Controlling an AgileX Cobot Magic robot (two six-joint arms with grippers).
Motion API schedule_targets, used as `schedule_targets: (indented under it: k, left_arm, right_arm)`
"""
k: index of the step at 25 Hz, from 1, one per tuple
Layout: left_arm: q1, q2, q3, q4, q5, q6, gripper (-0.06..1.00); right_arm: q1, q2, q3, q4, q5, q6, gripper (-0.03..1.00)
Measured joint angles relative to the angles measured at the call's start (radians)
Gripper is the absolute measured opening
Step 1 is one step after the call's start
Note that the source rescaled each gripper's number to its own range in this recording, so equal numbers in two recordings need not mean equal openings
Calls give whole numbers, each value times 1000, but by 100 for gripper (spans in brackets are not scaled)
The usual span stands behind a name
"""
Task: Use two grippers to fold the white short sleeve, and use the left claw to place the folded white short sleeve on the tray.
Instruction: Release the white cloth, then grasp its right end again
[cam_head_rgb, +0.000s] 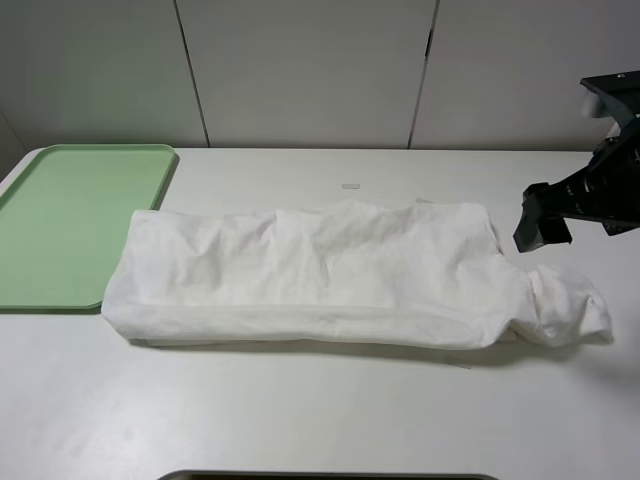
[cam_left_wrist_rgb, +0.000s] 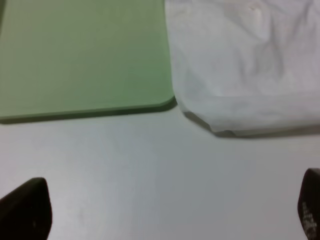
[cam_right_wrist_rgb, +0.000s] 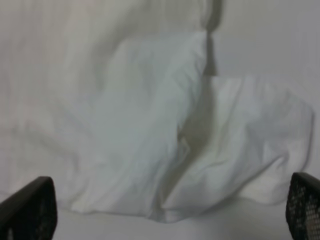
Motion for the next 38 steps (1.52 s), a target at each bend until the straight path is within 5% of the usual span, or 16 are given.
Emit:
schedule_targets:
  k: [10, 20, 29, 38]
  left_arm:
    - [14, 0, 0, 0, 0, 0, 98]
    - [14, 0, 0, 0, 0, 0, 97]
    - [14, 0, 0, 0, 0, 0, 97]
    - [14, 0, 0, 0, 0, 0, 97]
  right_arm:
    - [-2, 189, -5, -42, -108, 34, 100]
    - [-6, 337, -151, -31, -65, 3, 100]
    - [-140, 399, -160, 145, -54, -117, 100]
    - [-154, 553, -160, 92, -164, -100, 100]
